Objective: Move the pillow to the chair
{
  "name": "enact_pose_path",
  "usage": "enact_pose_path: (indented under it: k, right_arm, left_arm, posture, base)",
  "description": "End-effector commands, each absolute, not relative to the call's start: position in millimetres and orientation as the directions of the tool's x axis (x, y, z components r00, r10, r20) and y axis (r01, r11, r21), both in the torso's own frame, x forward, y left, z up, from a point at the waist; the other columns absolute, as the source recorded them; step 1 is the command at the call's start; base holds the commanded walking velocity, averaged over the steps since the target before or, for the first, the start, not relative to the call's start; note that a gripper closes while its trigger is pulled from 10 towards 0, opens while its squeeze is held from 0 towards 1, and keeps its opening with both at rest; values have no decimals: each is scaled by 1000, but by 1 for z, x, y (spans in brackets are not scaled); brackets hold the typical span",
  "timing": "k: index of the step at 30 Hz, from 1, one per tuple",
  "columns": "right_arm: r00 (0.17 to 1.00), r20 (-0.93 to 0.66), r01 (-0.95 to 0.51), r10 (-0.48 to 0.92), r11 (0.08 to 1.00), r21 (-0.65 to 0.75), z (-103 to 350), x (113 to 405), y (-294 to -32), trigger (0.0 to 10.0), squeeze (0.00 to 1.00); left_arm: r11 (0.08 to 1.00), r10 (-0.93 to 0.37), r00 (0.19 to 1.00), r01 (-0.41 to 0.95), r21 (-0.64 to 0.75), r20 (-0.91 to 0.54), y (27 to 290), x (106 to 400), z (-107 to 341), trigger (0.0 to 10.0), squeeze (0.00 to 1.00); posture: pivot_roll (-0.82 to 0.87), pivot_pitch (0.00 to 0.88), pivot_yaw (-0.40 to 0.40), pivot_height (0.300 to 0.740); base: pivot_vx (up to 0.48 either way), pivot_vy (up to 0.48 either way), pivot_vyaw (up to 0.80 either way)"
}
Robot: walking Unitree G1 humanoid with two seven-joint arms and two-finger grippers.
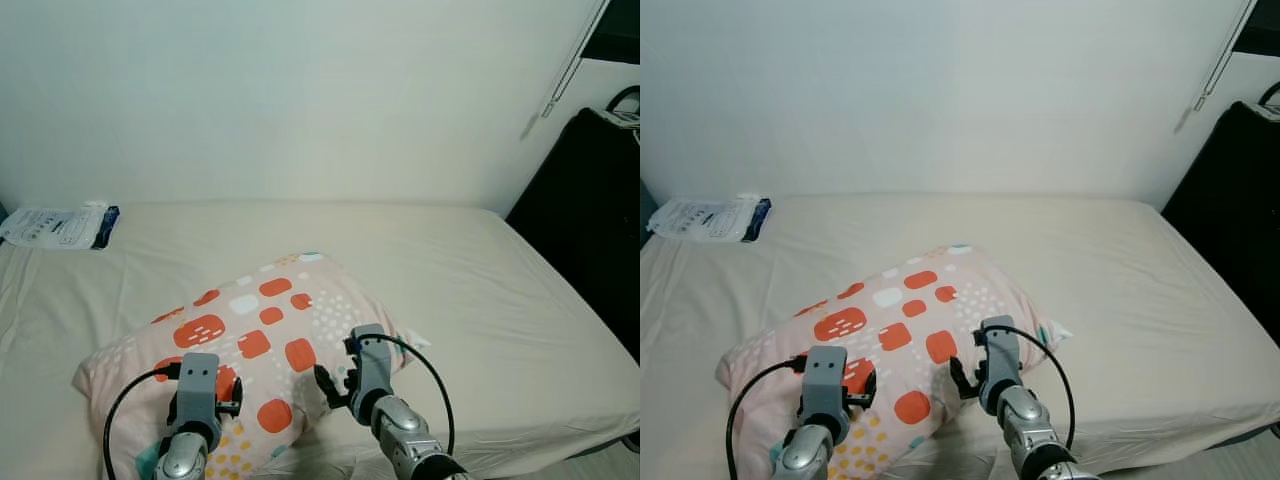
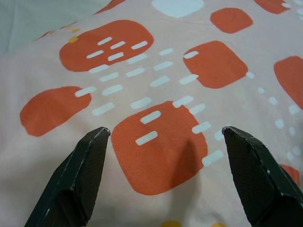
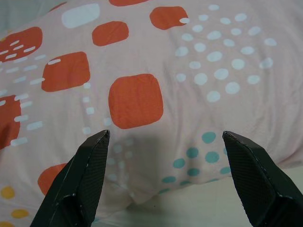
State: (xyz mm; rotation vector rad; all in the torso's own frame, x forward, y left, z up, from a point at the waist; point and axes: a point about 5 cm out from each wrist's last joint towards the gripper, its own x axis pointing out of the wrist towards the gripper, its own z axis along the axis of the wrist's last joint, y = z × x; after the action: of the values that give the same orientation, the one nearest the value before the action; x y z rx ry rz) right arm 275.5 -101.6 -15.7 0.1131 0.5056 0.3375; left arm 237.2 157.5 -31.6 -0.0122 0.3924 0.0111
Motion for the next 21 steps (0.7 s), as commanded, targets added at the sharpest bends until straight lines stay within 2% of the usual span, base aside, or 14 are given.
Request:
enact_pose_path:
  k: [1,8,16,21]
  right_arm:
    - [818,-472,-261,329,943,205,-17,276,-105,10000,0]
    - [826,-470,-221,310,946,236,-15,278,-105,10000,0]
    - [828,-476,-177,296,944,279,-17,277,-106,10000,0]
    - [832,-467,-200,299,947,250,-16,277,-107,10000,0]
  left_arm:
    - [1000,-5,921,-6,-28,-390,153,238,-32,10000,0]
    - [1000,3,934,6,27,-358,155,237,-29,10000,0]
    - [995,53,918,-18,93,-392,164,230,-36,10000,0]
    - [992,99,946,-69,106,-310,169,232,-27,10000,0]
  posture:
    - [126,0,-134,740]
    - [129,0,-125,740]
    - [128,0,-115,740]
    - [123,0,-116,740]
  base:
    - [0,0,0]
    - [0,0,0]
    - [0,0,0]
    - [0,0,0]
